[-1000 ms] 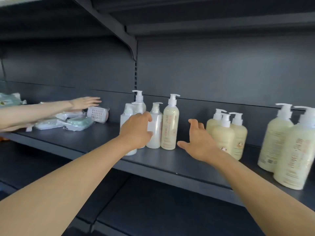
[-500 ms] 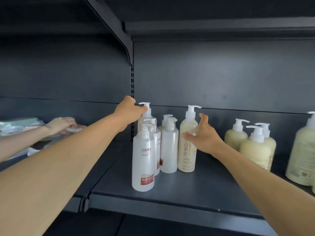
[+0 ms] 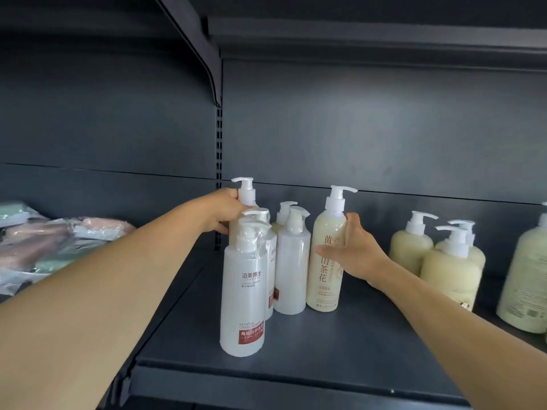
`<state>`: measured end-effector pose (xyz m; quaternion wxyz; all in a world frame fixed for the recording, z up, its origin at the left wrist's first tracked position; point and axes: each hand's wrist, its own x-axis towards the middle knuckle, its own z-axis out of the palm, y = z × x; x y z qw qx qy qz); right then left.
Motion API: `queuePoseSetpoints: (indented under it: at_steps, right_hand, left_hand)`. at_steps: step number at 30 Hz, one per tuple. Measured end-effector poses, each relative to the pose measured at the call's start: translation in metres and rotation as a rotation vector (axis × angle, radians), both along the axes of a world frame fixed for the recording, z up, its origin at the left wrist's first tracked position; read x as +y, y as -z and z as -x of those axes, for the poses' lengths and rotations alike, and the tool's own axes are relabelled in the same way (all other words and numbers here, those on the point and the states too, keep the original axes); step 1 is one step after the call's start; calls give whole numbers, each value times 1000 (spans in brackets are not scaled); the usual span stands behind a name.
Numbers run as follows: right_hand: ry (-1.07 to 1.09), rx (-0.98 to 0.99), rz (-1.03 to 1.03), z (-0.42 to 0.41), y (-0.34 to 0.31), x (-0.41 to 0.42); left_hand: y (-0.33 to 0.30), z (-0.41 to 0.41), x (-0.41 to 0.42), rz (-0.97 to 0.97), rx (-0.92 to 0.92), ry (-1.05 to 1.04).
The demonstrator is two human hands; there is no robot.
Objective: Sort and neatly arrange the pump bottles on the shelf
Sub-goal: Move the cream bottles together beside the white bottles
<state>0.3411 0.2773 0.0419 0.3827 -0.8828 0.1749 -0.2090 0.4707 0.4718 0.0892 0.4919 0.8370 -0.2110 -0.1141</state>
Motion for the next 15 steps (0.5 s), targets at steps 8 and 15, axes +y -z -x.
queuePoseSetpoints:
  at_steps: [8, 15]
  right_hand:
    - [14, -1, 7, 26, -3, 8]
    - [9, -27, 17, 64, -1, 19]
  left_hand:
    - [4, 22, 29, 48, -136, -160]
    - [0, 71, 78, -81, -236, -256]
